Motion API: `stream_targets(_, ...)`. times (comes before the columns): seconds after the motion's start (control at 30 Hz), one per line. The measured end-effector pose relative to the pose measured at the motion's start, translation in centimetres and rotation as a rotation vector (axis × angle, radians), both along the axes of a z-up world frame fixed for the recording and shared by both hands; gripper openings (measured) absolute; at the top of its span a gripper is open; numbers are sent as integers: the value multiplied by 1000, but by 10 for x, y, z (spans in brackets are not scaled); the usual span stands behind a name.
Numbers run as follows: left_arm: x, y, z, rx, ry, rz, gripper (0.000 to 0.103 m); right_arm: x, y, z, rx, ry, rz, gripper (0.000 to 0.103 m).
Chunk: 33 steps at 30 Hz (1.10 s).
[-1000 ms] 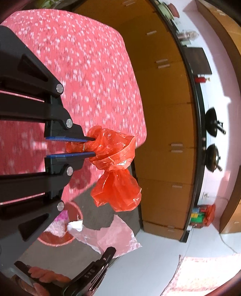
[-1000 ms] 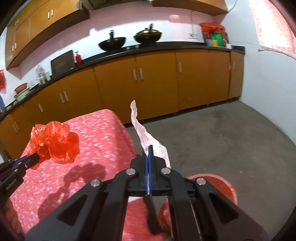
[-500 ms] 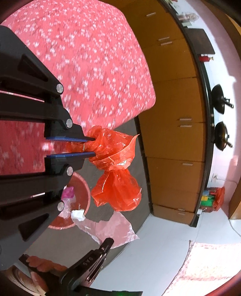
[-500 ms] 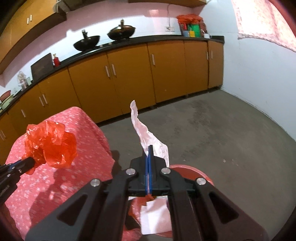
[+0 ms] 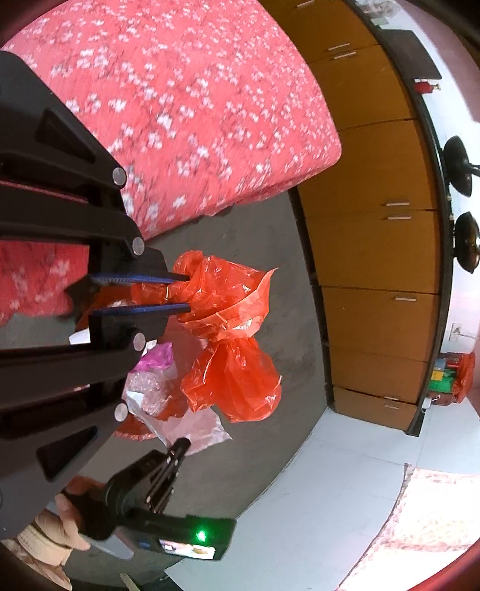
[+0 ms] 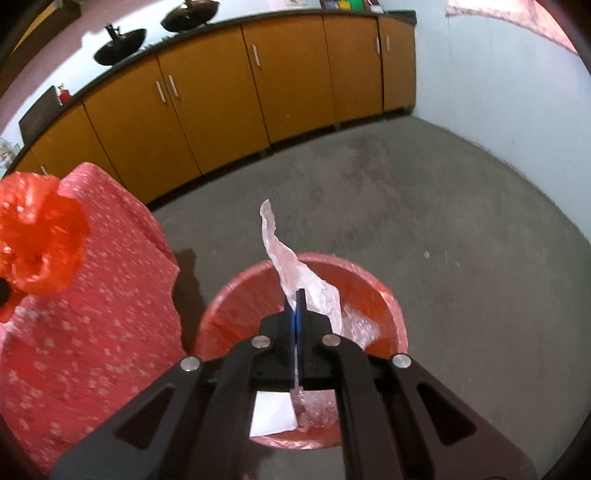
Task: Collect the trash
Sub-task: 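Carry the white tissue and red bags over the orange basket with both grippers, then open both grippers to drop the tissue and red bags into the basket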
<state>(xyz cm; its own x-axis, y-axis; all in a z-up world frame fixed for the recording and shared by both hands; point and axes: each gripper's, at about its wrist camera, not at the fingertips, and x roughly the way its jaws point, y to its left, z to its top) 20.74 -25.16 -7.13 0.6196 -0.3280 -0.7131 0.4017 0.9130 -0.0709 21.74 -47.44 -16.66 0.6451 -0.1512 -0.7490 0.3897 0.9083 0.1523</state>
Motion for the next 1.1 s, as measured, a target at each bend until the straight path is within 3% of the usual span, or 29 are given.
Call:
stream_targets(0.37,1,-37,-26,13,79,-30,10,12,-11,-31,26,38,6,7)
stream_targets(0.5,4,-44,-35,13,104,-27,10,10,-15,-34,18,33,1,30)
stream_targets(0.53,4,-46,-37,19,107,-27,10,9,-17,-33,14,28,-1,32)
stream_targets(1.1,10,-88,-76,64,170,-48,11,-21,-45,-21,-59,-27,-61,32)
